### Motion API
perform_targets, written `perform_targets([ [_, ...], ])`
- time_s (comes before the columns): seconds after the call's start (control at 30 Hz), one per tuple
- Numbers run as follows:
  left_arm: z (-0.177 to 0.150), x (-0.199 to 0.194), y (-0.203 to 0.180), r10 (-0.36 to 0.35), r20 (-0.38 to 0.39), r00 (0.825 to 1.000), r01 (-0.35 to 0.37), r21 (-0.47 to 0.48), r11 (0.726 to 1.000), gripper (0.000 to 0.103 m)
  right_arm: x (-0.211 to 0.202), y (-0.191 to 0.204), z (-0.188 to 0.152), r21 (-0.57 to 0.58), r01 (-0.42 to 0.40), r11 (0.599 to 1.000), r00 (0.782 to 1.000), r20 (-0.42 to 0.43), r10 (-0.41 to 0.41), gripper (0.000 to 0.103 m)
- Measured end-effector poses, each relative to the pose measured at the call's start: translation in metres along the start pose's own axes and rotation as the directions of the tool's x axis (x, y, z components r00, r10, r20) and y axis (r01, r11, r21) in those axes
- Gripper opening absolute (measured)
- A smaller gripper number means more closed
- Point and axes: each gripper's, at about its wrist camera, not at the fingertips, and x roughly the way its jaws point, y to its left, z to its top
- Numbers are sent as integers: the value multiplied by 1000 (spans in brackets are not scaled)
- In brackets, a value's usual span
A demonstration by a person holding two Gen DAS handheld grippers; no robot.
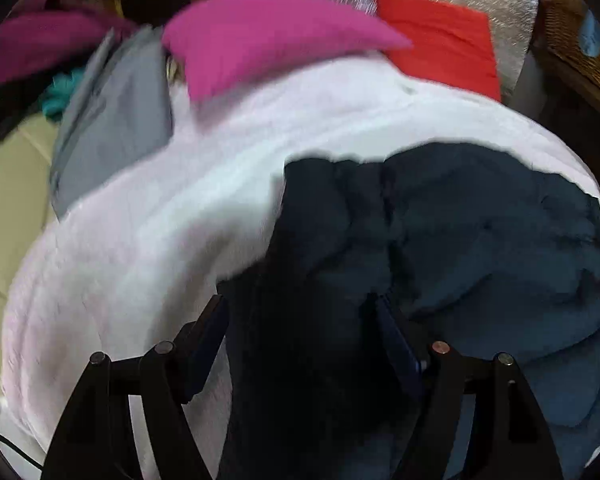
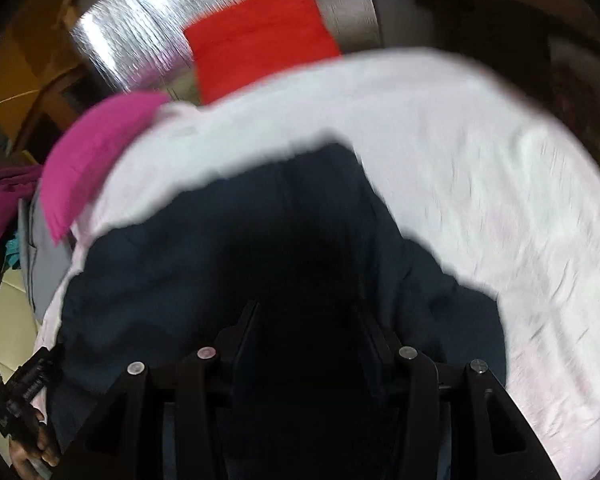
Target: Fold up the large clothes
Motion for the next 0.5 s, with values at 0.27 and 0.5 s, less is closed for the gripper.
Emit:
perform_targets([
  [0.27,-12,-19,34,-81,32,996,85,-121,989,78,-48,-10,-14,16,-98,995,994,56,97,49],
  [0.5,-58,-48,50,-27,77,997,40,-174,984,78,-84,-24,-78,-56,-214,975,975,55,217,49],
])
